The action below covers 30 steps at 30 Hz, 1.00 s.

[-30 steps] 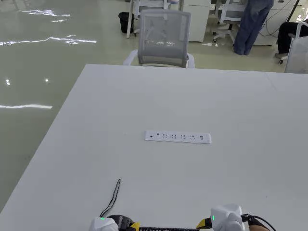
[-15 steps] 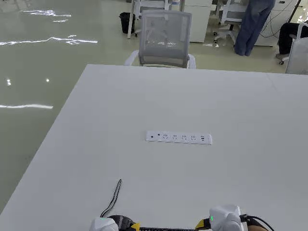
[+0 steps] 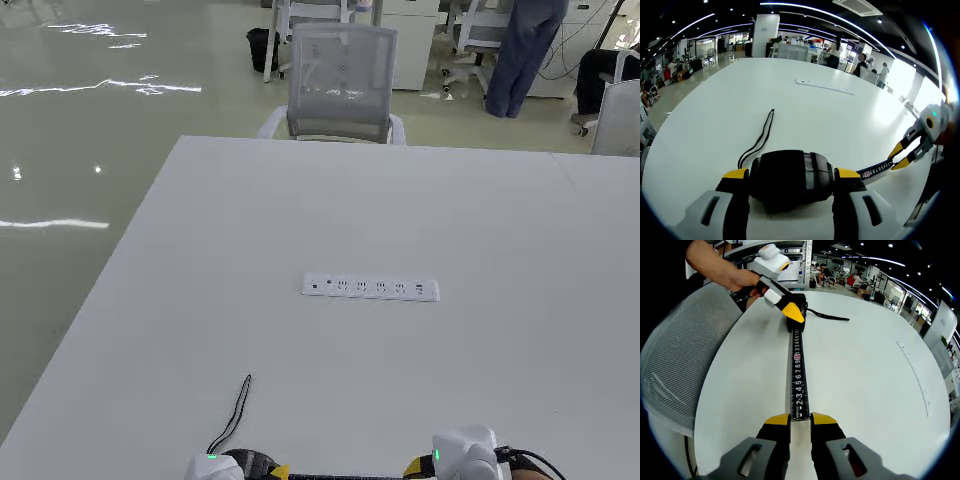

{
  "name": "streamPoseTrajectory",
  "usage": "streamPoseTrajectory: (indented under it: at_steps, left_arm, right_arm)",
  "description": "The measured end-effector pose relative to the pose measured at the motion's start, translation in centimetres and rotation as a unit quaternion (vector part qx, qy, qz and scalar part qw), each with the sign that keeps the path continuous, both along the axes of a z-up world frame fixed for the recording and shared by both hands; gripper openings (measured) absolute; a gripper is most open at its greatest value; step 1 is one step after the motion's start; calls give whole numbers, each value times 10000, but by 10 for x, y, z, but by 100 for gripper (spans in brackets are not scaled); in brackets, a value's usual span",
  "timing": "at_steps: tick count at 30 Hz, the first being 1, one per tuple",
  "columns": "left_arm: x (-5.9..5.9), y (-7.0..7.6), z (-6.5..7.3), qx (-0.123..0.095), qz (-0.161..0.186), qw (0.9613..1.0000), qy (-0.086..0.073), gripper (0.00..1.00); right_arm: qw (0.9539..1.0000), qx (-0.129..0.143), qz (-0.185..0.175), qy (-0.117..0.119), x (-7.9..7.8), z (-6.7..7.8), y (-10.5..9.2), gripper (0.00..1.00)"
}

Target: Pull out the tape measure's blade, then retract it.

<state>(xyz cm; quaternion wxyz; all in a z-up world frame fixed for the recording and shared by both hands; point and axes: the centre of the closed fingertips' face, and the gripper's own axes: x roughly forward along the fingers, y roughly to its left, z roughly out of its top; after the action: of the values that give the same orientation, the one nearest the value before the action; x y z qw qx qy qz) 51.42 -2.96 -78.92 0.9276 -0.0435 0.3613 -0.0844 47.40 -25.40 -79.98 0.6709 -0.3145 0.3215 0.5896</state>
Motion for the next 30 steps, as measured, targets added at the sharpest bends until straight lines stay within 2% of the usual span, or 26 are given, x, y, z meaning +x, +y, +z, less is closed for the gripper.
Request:
streamPoseTrajectory:
  at_steps: [30]
  left_arm:
    - [0,1,0,-65,-4,10000,5,65]
  right_arm:
    - [10000,45,28,-9,0,4,10,13]
